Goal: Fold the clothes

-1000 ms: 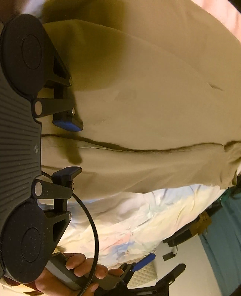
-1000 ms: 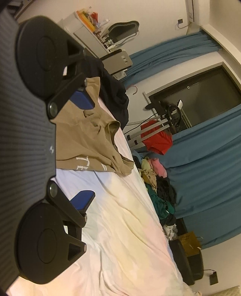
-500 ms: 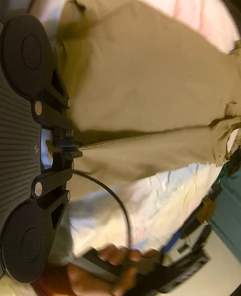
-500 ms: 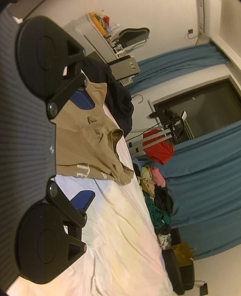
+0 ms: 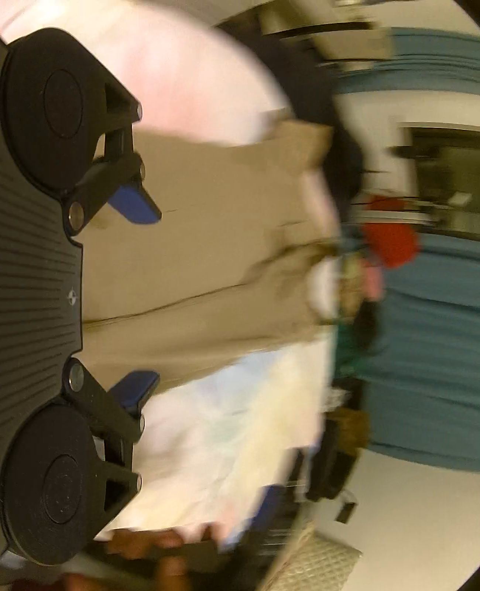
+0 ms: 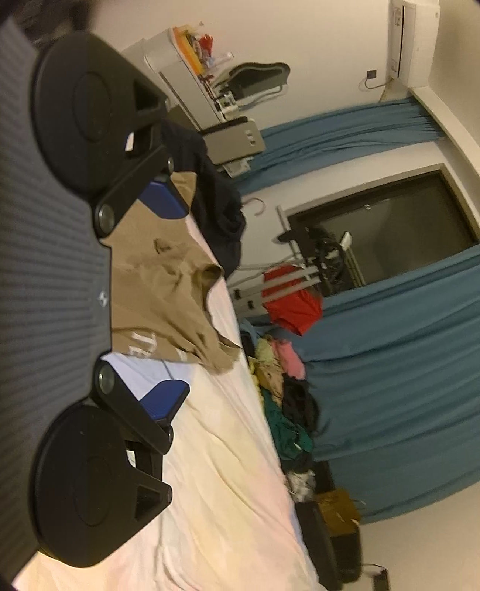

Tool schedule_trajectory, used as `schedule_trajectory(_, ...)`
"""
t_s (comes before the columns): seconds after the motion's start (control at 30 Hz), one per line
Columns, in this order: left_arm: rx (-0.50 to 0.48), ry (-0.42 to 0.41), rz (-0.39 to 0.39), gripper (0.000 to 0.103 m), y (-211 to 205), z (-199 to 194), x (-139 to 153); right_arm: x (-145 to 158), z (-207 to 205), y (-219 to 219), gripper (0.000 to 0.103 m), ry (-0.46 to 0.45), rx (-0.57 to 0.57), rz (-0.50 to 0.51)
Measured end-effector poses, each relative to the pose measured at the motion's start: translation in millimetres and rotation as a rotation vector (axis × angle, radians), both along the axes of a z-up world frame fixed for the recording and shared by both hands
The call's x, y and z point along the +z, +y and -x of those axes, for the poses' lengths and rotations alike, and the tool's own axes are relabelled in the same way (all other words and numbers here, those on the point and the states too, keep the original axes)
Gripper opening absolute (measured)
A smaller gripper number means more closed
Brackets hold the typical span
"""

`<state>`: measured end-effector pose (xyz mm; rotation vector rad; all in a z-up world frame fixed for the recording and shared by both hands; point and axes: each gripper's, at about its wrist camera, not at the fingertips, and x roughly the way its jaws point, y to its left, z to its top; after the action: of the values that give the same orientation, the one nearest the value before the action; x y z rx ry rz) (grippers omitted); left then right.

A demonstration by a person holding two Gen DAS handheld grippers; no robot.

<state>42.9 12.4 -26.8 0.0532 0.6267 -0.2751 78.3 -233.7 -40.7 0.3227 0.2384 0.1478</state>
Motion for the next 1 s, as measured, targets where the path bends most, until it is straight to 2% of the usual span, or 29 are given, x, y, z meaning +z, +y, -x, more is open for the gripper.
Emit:
schedule_trajectory(0.03,-0.003,-0.044,-0.005,0.102,-4.0,-6.5,9.5,0.8,1.1,-0.9,0.095,-0.011,-0.011,0.007)
schedule_trajectory(0.1,-0.023,-0.107,-0.015,0.102,-10.7,-22.6,20.5,2.0,0.3,-2.0,0.095,-0.018,-0.022,0.016)
schedule_trajectory(0.2,0.005,-0.151,-0.005,0.101,-3.0,-42.1,22.2,5.9,-9.7,0.1,0.095,0.018,-0.013,0.036)
schedule_trajectory(0.33,0.051,-0.113,0.068,0.101,37.1,-53.9,8.2,28.3,-45.7,28.4,0.095,0.049,0.088,0.098)
schedule_trajectory(0.5,0.114,-0.08,0.089,0.101,94.4,-56.2,-2.4,43.1,-117.5,95.4,0.095,0.082,0.26,0.175)
schedule_trajectory(0.57,0.147,-0.069,0.11,0.101,118.3,-60.9,-6.3,35.3,-157.4,134.5,0.095,0.123,0.339,0.198)
schedule_trajectory(0.7,0.19,-0.038,0.166,0.101,163.4,-72.4,-18.2,4.8,-227.9,230.3,0.095,0.215,0.459,0.355)
schedule_trajectory(0.73,0.205,-0.033,0.182,0.101,171.5,-76.8,-23.0,-4.2,-244.7,254.3,0.086,0.248,0.482,0.385)
schedule_trajectory(0.77,0.226,-0.029,0.203,0.101,179.5,-81.3,-28.5,-14.9,-261.6,278.1,0.07,0.277,0.502,0.393)
schedule_trajectory(0.87,0.291,-0.003,0.28,0.1,198.9,-95.3,-42.6,-42.6,-301.1,332.4,0.07,0.311,0.536,0.447)
schedule_trajectory(1.0,0.41,-0.077,0.316,0.1,217.0,-108.3,-49.0,-69.4,-334.3,372.6,0.069,0.326,0.546,0.484)
